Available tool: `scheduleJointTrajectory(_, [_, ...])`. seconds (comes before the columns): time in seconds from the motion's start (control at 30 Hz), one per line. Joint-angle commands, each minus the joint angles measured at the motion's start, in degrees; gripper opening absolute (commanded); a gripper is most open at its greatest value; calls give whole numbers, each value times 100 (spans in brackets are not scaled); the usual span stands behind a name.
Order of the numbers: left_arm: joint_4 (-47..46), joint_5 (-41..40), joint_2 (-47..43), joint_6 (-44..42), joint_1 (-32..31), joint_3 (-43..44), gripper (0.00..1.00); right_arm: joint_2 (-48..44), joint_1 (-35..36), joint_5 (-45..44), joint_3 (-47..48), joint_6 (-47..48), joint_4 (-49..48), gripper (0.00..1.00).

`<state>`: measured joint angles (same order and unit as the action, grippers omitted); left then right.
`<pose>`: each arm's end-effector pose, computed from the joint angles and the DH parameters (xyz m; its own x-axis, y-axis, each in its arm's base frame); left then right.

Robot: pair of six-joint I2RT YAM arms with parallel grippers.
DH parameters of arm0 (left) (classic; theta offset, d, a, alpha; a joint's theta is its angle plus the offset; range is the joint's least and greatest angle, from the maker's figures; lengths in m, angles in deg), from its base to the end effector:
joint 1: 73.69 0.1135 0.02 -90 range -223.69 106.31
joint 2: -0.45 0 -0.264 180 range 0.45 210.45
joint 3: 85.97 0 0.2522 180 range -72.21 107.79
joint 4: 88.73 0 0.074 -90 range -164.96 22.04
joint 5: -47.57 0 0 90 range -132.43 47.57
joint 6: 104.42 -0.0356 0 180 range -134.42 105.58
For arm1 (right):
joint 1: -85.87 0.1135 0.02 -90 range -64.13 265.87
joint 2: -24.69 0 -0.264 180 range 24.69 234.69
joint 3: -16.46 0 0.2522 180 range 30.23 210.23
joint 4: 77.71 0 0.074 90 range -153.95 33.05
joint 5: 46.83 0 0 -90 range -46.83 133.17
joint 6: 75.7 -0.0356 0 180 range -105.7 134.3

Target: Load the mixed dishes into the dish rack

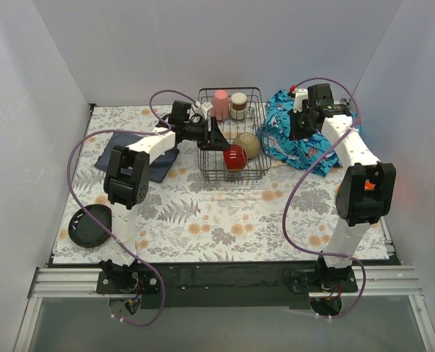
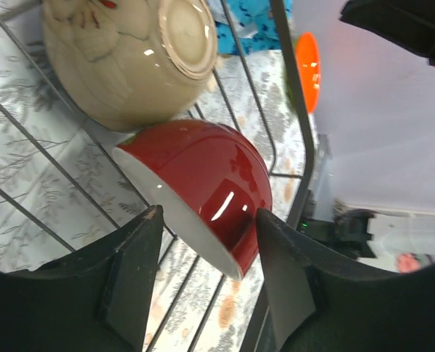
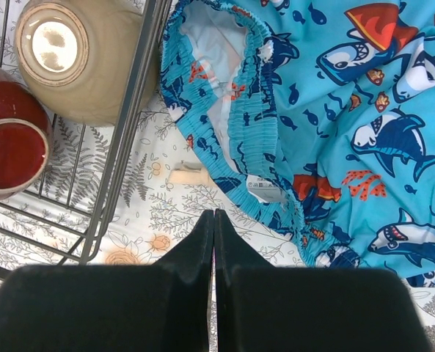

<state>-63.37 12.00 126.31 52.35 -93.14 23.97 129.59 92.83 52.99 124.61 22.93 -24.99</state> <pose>0.4508 -0.1899 0.1958 -0.9530 -0.2303 0.1967 -0.2679 0.3379 -0.9022 0.4068 0.0558 0.3000 -0.7115 -0.2358 -0.6619 -0.3400 0.9399 0.0307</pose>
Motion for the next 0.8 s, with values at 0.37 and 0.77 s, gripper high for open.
scheduleJointTrajectory(0.37, [-165, -1331, -738, -1122, 37, 797, 56, 48, -2, 257, 1, -36, -222, 1])
scheduleJointTrajectory(0.77, [-124, -3552, -1213, -1674, -7, 754, 56, 381, 59, 809, 194, -457, -327, 1])
